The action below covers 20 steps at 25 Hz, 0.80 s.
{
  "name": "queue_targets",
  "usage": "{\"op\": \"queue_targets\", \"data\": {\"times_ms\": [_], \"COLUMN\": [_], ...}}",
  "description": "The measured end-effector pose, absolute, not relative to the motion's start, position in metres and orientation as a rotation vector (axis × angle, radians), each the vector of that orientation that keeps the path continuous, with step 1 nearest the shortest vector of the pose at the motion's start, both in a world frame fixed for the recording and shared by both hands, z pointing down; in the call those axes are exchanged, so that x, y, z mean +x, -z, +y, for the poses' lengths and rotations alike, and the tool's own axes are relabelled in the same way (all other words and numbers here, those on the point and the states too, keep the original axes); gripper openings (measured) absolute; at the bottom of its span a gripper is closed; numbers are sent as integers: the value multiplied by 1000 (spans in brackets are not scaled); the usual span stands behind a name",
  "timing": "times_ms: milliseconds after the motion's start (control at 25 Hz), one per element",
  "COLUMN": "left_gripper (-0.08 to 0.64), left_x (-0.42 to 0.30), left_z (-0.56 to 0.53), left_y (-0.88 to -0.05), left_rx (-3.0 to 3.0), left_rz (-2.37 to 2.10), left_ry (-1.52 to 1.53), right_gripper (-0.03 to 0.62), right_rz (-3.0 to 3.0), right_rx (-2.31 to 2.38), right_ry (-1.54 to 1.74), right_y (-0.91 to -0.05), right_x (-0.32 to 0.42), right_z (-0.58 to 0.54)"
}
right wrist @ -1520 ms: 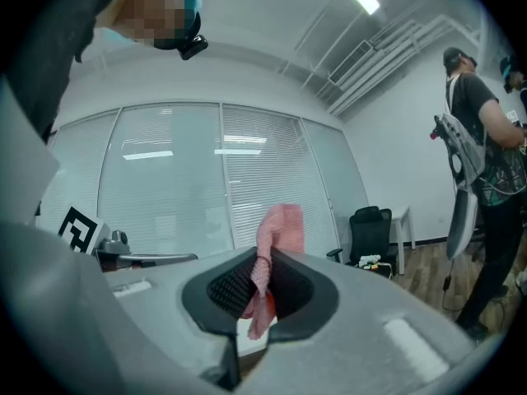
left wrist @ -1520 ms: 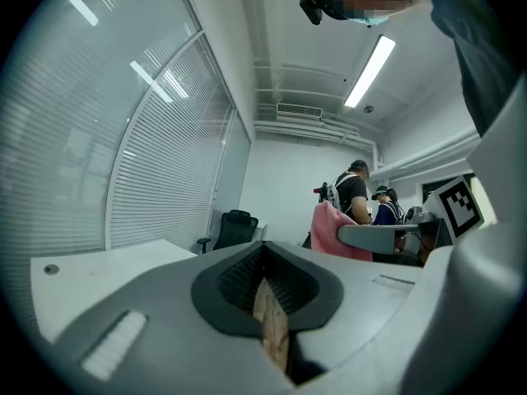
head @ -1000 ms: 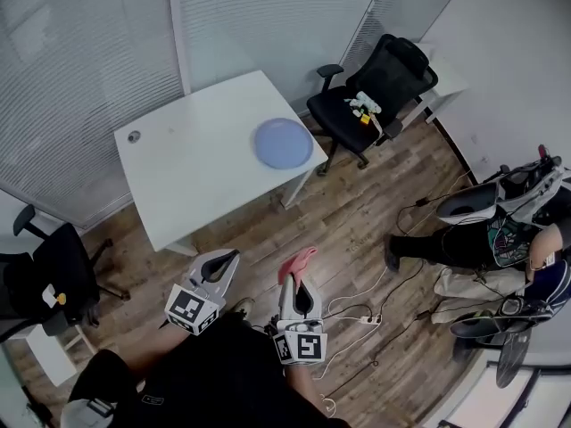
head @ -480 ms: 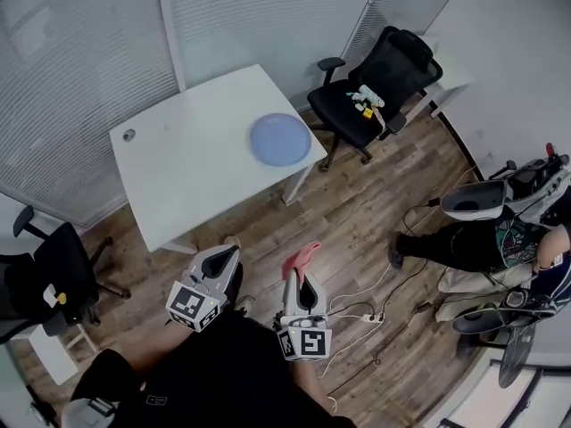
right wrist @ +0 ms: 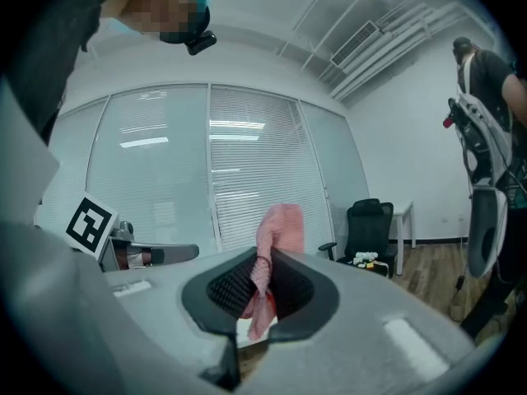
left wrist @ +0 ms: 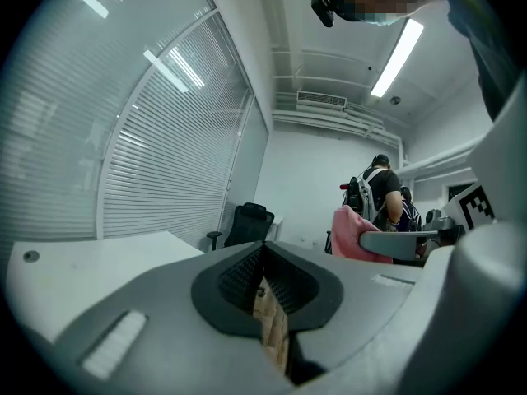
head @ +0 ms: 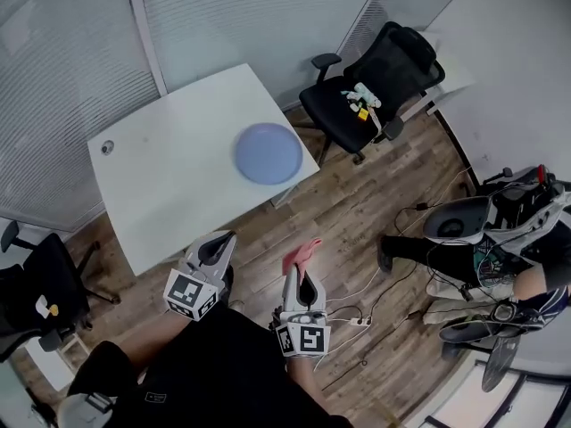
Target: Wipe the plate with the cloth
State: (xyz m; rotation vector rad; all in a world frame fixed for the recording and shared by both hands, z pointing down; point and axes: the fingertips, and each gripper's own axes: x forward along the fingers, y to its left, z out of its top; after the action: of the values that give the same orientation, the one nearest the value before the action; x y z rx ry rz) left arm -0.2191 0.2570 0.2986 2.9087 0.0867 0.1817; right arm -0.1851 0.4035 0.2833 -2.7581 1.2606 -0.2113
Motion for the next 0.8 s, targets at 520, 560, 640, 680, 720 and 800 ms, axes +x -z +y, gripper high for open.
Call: {"op": "queue_targets", "data": {"times_ms": [520, 560, 640, 680, 720, 800], "left_gripper": [26, 26, 26, 32, 34, 41], "left_x": [-134, -130, -121, -117, -114, -108], "left_z": [167, 160, 145, 139, 136, 131], "left_y": [-334, -335, -338, -339, -341, -345], "left_rx": [2841, 2836, 2824, 2817, 2809, 2797], "left_rz": [103, 95, 71, 57, 42, 15], "left_ry": [-319, -319, -318, -320, -325, -342], "right_gripper": [25, 25, 25, 25, 25, 25], "right_rz": [1294, 1305, 1332, 1346, 1360, 1389], "right_rx": [-2797, -2800, -2804, -2804, -2802, -2797], "right_ry": [314, 315, 314, 317, 321, 328], "right_y": [-294, -294, -296, -296, -296, -297], "right_x": [-87, -82, -68, -62, -56, -44], "right_z": [305, 298, 284, 278, 273, 265]}}
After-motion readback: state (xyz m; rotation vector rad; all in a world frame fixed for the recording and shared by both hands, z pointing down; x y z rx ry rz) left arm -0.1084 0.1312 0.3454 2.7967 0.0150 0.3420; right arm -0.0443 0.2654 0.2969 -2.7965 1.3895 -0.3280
